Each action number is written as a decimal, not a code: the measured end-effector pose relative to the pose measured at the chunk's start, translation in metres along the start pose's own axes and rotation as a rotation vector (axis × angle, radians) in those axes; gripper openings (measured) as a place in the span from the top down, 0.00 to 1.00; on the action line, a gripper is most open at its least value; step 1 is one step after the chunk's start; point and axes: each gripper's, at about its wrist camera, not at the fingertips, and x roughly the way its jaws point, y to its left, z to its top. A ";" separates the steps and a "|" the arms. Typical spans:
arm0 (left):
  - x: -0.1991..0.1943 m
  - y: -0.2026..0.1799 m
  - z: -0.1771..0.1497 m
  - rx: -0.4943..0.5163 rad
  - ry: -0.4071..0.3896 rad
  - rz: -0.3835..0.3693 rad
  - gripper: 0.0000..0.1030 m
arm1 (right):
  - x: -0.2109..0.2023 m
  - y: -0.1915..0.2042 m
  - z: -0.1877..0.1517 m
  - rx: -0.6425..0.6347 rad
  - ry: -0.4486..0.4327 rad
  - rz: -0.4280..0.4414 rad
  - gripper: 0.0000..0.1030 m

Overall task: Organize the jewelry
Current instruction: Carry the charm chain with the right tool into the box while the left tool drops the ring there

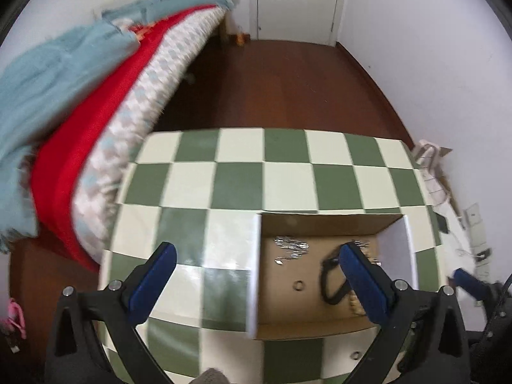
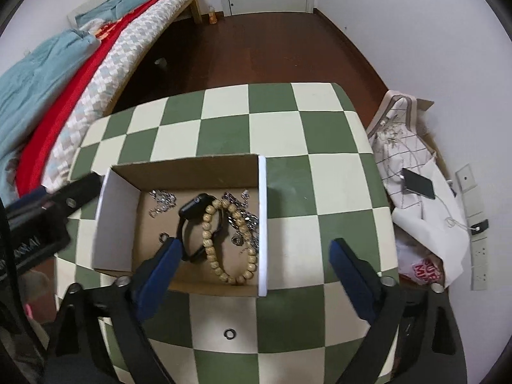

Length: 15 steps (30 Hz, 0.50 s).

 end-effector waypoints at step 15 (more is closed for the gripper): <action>-0.040 0.019 -0.049 0.022 -0.096 0.112 0.00 | -0.048 0.007 -0.035 -0.001 -0.113 -0.045 0.03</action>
